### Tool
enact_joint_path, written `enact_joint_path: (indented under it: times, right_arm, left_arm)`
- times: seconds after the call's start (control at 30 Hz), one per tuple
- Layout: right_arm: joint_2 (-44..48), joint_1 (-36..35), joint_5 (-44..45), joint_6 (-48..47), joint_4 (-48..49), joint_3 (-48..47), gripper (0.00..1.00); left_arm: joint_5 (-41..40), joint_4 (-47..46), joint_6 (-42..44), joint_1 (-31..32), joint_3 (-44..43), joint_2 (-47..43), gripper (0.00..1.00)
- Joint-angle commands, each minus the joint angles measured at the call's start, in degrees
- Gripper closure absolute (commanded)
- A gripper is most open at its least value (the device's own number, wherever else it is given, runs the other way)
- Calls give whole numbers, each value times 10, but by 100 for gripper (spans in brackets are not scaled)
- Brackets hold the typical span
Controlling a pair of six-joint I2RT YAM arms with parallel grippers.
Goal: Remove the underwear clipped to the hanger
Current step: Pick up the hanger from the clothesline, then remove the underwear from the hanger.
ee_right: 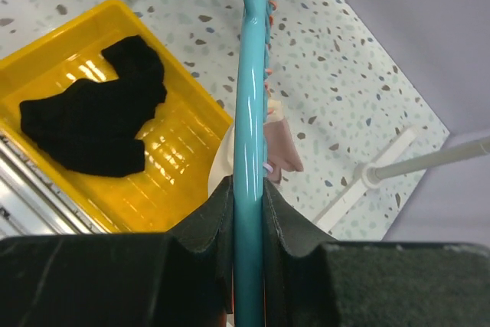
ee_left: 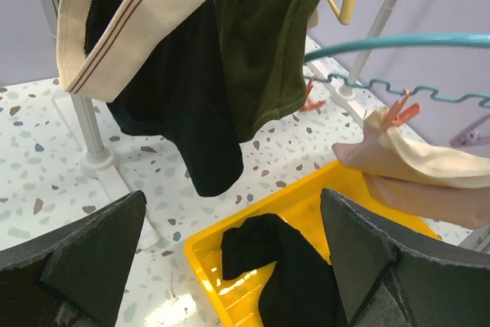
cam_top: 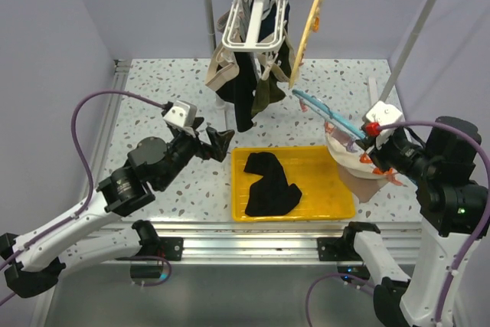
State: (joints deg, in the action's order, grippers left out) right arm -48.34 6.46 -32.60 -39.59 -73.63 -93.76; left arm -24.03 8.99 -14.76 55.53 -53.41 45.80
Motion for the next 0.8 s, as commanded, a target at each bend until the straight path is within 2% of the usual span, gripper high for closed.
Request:
enact_joint_path:
  times: [0.0, 0.17, 0.37, 0.53, 0.77]
  right_arm:
    - [4, 1, -97, -101, -60, -28, 100]
    - [-18, 1, -199, -181, -133, -52, 100]
    - [-50, 1, -273, -211, -167, -81, 100]
    - [-61, 0, -299, -236, -168, -72, 100]
    - [-52, -25, -329, -222, -168, -44, 100]
  left_arm:
    - [0, 25, -46, 0, -35, -18, 0]
    - [-23, 80, -94, 0, -38, -50, 1]
    - [-61, 128, -141, 0, -40, -96, 3]
    - [-73, 137, -160, 0, -35, -123, 6]
    - [-59, 113, -153, 0, -16, -150, 9]
